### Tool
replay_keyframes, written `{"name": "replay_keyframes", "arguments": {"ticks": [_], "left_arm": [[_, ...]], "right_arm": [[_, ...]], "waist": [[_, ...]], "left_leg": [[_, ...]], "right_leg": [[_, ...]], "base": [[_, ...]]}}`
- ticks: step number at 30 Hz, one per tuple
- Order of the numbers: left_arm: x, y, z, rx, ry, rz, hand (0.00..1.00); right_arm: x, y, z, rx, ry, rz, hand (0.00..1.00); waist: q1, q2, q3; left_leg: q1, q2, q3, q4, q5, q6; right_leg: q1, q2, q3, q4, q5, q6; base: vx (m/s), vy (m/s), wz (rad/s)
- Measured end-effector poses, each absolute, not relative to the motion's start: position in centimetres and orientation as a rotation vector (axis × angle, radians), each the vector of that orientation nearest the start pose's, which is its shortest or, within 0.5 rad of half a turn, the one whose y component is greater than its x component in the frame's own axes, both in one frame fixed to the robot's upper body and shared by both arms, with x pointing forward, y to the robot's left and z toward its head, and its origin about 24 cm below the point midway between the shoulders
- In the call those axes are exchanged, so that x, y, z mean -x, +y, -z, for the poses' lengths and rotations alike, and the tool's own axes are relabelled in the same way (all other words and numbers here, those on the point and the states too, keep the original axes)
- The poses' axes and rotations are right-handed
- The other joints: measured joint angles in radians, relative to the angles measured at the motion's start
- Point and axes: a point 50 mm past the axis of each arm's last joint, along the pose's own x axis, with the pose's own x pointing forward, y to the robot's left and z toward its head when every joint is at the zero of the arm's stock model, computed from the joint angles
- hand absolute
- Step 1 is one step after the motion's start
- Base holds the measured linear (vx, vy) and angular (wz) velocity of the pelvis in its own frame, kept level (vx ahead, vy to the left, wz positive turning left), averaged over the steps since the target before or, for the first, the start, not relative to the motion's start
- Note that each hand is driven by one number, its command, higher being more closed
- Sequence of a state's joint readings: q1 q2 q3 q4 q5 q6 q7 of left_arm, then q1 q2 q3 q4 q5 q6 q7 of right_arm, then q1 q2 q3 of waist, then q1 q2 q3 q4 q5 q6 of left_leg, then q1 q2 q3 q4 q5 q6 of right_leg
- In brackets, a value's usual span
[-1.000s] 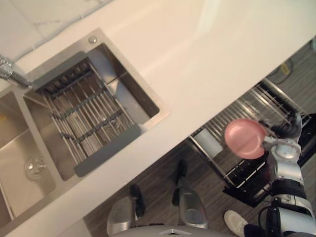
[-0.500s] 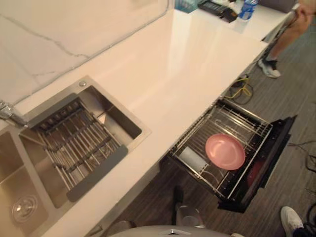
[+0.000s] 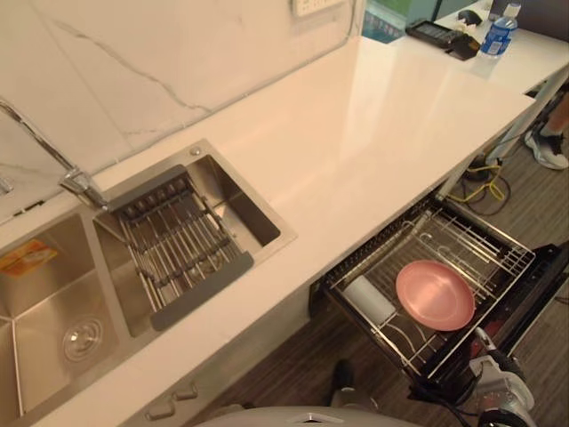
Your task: Walk over to the sink, pick up the cup, carry it to the dishwasher, place the cup inside the dishwasher, then close the dishwasher door
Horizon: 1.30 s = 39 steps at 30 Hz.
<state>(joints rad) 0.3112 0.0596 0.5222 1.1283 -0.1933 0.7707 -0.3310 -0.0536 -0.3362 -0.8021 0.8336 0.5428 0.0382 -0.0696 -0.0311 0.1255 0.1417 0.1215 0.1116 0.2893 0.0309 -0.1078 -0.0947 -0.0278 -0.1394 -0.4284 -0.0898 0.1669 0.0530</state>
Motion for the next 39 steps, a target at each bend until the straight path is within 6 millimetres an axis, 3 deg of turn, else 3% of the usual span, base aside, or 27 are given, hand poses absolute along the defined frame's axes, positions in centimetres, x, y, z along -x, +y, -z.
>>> {"name": "replay_keyframes", "arguments": {"ticks": [4, 9, 13, 14, 16, 20, 21, 26, 29, 31, 32, 33, 34, 35, 36, 37, 38, 39], "left_arm": [[6.9, 15.5, 16.4, 0.932, 1.817, -0.413, 0.0], [6.3, 15.2, 16.8, 0.806, 1.811, -0.375, 0.0], [6.2, 15.9, 17.1, 0.626, 1.814, -0.337, 0.0], [6.2, 16.5, 17.1, 0.531, 1.812, -0.321, 0.0], [6.3, 16.9, 17.1, 0.479, 1.81, -0.307, 0.0], [5.8, 17.4, 17.2, 0.426, 1.774, -0.275, 0.0], [5.6, 17.4, 17.2, 0.436, 1.76, -0.266, 0.0], [7.5, 17.1, 16.9, 0.474, 1.794, -0.267, 0.0], [7.5, 17.2, 16.9, 0.465, 1.782, -0.271, 0.0], [7.5, 17.3, 17.0, 0.451, 1.778, -0.278, 0.0], [7.4, 17.3, 17.0, 0.444, 1.776, -0.277, 0.0], [6.8, 17.7, 17.1, 0.41, 1.759, -0.275, 0.0], [6.4, 18.1, 17.1, 0.388, 1.74, -0.282, 0.0], [6.1, 18.3, 17.1, 0.381, 1.727, -0.284, 0.0], [6.0, 18.2, 17.1, 0.383, 1.724, -0.282, 0.0], [6.5, 17.5, 17.1, 0.402, 1.735, -0.278, 0.0], [7.0, 17.2, 17.1, 0.431, 1.731, -0.287, 0.0], [7.3, 18.9, 16.8, 0.44, 1.724, -0.343, 0.0]], "right_arm": [[-13.3, -35.4, 7.7, -0.45, 0.477, 1.01, 0.0], [-15.7, -34.0, 7.2, -0.356, 0.465, 0.973, 0.0], [-18.1, -32.8, 6.3, -0.395, 0.379, 0.934, 0.0], [-19.4, -32.9, 5.4, -0.429, 0.319, 0.935, 0.0], [-20.7, -32.9, 4.5, -0.469, 0.277, 0.929, 0.0], [-24.1, -33.2, 1.7, -0.533, 0.161, 0.89, 0.0], [-24.3, -33.9, 0.9, -0.561, 0.116, 0.912, 0.0], [-24.2, -34.8, -0.2, -0.541, 0.024, 0.918, 0.0], [-24.4, -34.5, -0.2, -0.581, 0.006, 0.92, 0.0], [-25.0, -33.3, 0.2, -0.595, 0.008, 0.883, 0.0], [-25.2, -32.8, 0.2, -0.589, 0.014, 0.862, 0.0], [-25.3, -31.9, 0.7, -0.574, 0.038, 0.83, 0.0], [-25.2, -31.0, 1.3, -0.568, 0.064, 0.8, 0.0], [-25.0, -30.2, 1.6, -0.546, 0.077, 0.747, 0.0], [-25.1, -28.4, 1.9, -0.485, 0.106, 0.643, 0.0], [-24.9, -27.9, 2.1, -0.454, 0.12, 0.602, 0.0], [-24.3, -25.9, 3.4, -0.426, 0.176, 0.534, 0.0], [-22.8, -23.2, 5.9, -0.421, 0.303, 0.477, 0.0]], "waist": [[0.011, 0.008, 0.012], [0.032, 0.019, 0.037], [0.05, 0.036, 0.04], [0.068, 0.054, 0.051], [0.079, 0.06, 0.058], [0.097, 0.107, 0.074], [0.109, 0.119, 0.079], [0.128, 0.118, 0.087], [0.142, 0.12, 0.087], [0.148, 0.121, 0.086], [0.152, 0.14, 0.078], [0.151, 0.126, 0.098], [0.153, 0.125, 0.101], [0.156, 0.119, 0.101], [0.165, 0.105, 0.101], [0.182, 0.148, 0.074], [0.182, 0.14, 0.071], [0.144, 0.046, 0.081]], "left_leg": [[-0.039, -0.019, -0.073, -0.015, 0.02, 0.01], [-0.077, -0.014, -0.148, -0.015, 0.045, 0.001], [-0.107, -0.014, -0.2, -0.016, 0.079, -0.001], [-0.112, -0.017, -0.22, -0.016, 0.087, 0.0], [-0.121, -0.021, -0.244, -0.016, 0.094, 0.0], [-0.149, -0.027, -0.305, -0.017, 0.124, -0.002], [-0.16, -0.029, -0.325, -0.019, 0.138, -0.004], [-0.182, -0.023, -0.35, -0.018, 0.15, -0.021], [-0.191, -0.003, -0.361, -0.021, 0.145, -0.018], [-0.203, 0.016, -0.367, -0.023, 0.139, -0.023], [-0.209, 0.038, -0.37, -0.025, 0.138, -0.021], [-0.21, 0.045, -0.368, -0.028, 0.137, -0.023], [-0.202, 0.05, -0.374, -0.024, 0.115, -0.021], [-0.212, 0.049, -0.366, -0.002, 0.092, 0.015], [-0.24, 0.017, -0.332, 0.077, 0.073, 0.067], [-0.261, 0.049, -0.319, 0.085, 0.04, 0.099], [-0.265, 0.077, -0.305, 0.074, 0.067, 0.047], [-0.228, 0.003, -0.314, 0.06, 0.079, 0.014]], "right_leg": [[0.0, -0.028, -0.085, 0.0, 0.003, 0.004], [0.01, -0.027, -0.168, 0.0, -0.001, -0.002], [0.011, -0.025, -0.218, 0.007, -0.004, -0.006], [0.023, -0.029, -0.244, 0.007, -0.005, -0.005], [0.03, -0.032, -0.267, 0.007, -0.006, -0.004], [0.041, -0.038, -0.327, 0.007, -0.006, -0.004], [0.043, -0.039, -0.348, 0.008, -0.007, -0.006], [0.047, -0.03, -0.378, 0.008, -0.007, -0.007], [0.044, -0.015, -0.375, 0.007, -0.007, -0.007], [0.031, 0.011, -0.371, 0.001, -0.019, -0.023], [0.02, 0.021, -0.366, 0.023, -0.015, -0.029], [-0.014, -0.004, -0.302, 0.114, -0.074, -0.06], [-0.007, 0.012, -0.319, 0.099, -0.083, -0.066], [-0.003, 0.025, -0.32, 0.07, -0.083, -0.066], [-0.011, 0.027, -0.32, 0.038, -0.097, -0.032], [-0.026, 0.056, -0.328, 0.087, -0.13, -0.023], [-0.098, -0.014, -0.208, 0.487, -0.272, -0.11], [-0.057, -0.091, -0.152, 0.518, -0.426, -0.021]], "base": [[-0.06, 0.016, 0.51], [-0.03, -0.029, 0.39], [-0.01, -0.03, 0.4], [-0.02, -0.006, 0.39], [-0.04, 0.008, 0.45], [-0.05, 0.001, 0.47], [-0.07, -0.01, 0.5], [-0.07, -0.006, 0.19], [-0.14, -0.038, 0.09], [-0.11, -0.071, 0.03], [-0.08, -0.094, 0.07], [-0.05, -0.098, 0.18], [-0.04, -0.094, 0.22], [-0.05, -0.092, 0.04], [-0.04, -0.063, -0.15], [-0.08, -0.073, -0.19], [-0.07, -0.12, 0.43], [-0.04, -0.192, 0.68]]}}
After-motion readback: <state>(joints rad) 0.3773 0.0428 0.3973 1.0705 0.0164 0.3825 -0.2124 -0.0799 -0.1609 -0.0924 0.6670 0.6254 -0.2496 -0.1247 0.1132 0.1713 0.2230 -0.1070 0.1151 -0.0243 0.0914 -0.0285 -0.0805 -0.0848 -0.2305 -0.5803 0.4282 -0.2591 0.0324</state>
